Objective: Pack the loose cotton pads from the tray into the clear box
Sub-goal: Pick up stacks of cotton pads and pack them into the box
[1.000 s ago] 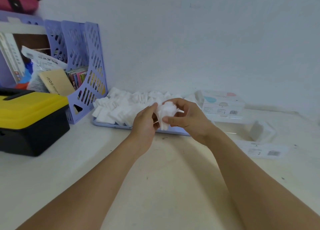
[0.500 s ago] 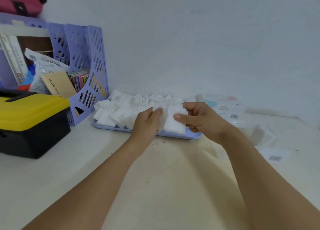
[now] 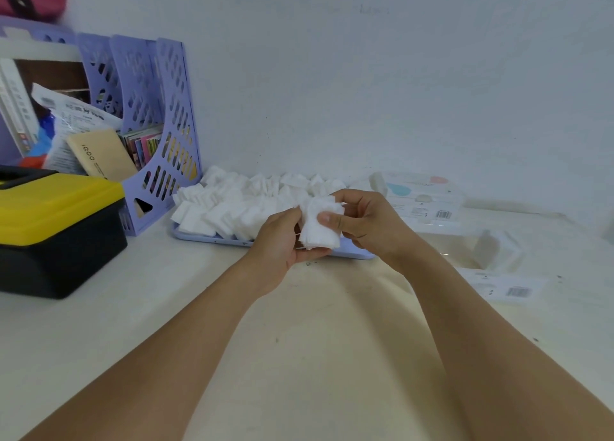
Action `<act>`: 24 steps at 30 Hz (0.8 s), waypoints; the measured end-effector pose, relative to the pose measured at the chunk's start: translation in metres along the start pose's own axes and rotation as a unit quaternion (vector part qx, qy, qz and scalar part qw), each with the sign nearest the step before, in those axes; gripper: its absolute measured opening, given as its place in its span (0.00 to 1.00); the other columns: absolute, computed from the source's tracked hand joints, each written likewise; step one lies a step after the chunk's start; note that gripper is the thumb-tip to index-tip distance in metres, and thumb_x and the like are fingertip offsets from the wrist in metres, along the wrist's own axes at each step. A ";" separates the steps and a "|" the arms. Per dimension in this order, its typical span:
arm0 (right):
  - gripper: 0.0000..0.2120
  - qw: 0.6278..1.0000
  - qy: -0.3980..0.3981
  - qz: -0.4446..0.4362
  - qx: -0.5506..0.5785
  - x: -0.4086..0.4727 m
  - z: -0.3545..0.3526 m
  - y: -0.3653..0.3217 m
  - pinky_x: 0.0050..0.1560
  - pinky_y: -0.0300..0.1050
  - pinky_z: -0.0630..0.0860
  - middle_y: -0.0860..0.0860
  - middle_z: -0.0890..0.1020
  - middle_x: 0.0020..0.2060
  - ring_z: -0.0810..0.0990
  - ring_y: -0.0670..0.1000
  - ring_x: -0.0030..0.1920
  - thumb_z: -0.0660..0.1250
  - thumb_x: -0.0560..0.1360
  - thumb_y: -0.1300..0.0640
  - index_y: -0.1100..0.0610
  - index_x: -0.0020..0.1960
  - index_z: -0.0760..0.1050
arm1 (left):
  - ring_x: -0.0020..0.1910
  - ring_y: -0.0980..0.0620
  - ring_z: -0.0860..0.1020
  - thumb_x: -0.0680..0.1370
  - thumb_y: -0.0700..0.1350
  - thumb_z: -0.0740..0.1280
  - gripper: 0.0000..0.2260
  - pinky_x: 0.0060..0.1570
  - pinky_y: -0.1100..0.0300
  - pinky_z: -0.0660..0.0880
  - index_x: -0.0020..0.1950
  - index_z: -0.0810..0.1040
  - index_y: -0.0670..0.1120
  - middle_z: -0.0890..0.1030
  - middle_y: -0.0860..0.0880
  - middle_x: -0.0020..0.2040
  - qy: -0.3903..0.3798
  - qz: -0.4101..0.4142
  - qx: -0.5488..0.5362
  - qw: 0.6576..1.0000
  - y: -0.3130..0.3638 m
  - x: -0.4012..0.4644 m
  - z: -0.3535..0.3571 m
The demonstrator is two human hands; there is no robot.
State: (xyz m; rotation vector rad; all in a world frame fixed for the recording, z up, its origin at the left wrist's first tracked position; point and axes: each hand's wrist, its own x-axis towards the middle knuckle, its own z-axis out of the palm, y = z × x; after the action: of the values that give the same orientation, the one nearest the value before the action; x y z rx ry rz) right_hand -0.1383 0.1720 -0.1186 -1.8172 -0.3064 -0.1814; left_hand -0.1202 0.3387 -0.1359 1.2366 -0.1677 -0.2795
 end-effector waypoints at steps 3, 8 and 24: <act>0.08 0.999 0.045 -0.025 -0.009 0.002 0.004 0.000 0.33 0.35 0.75 0.52 0.83 0.31 0.79 0.47 0.29 0.75 0.73 0.64 0.63 0.51 0.80 | 0.47 0.45 0.85 0.85 0.47 0.60 0.11 0.45 0.48 0.84 0.54 0.80 0.45 0.83 0.40 0.55 0.006 -0.007 -0.011 1.000 0.000 0.000 0.000; 0.11 0.990 0.119 -0.045 -0.066 0.006 0.008 0.006 0.32 0.35 0.73 0.49 0.81 0.35 0.72 0.43 0.27 0.81 0.67 0.61 0.55 0.42 0.80 | 0.52 0.44 0.85 0.82 0.55 0.64 0.14 0.48 0.49 0.84 0.56 0.81 0.46 0.84 0.42 0.57 -0.002 -0.010 0.000 1.000 0.002 0.002 -0.002; 0.10 0.982 0.098 -0.113 -0.111 0.008 0.007 0.007 0.35 0.34 0.71 0.48 0.81 0.34 0.77 0.46 0.35 0.81 0.68 0.62 0.60 0.38 0.79 | 0.50 0.43 0.85 0.85 0.49 0.59 0.15 0.38 0.54 0.83 0.63 0.77 0.40 0.82 0.39 0.59 0.001 -0.063 -0.099 0.993 -0.001 0.002 -0.007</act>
State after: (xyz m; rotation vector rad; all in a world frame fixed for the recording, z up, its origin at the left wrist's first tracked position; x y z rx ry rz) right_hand -0.1285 0.1781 -0.1246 -1.9633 -0.3648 -0.5704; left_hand -0.1167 0.3439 -0.1386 1.0518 -0.0591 -0.3954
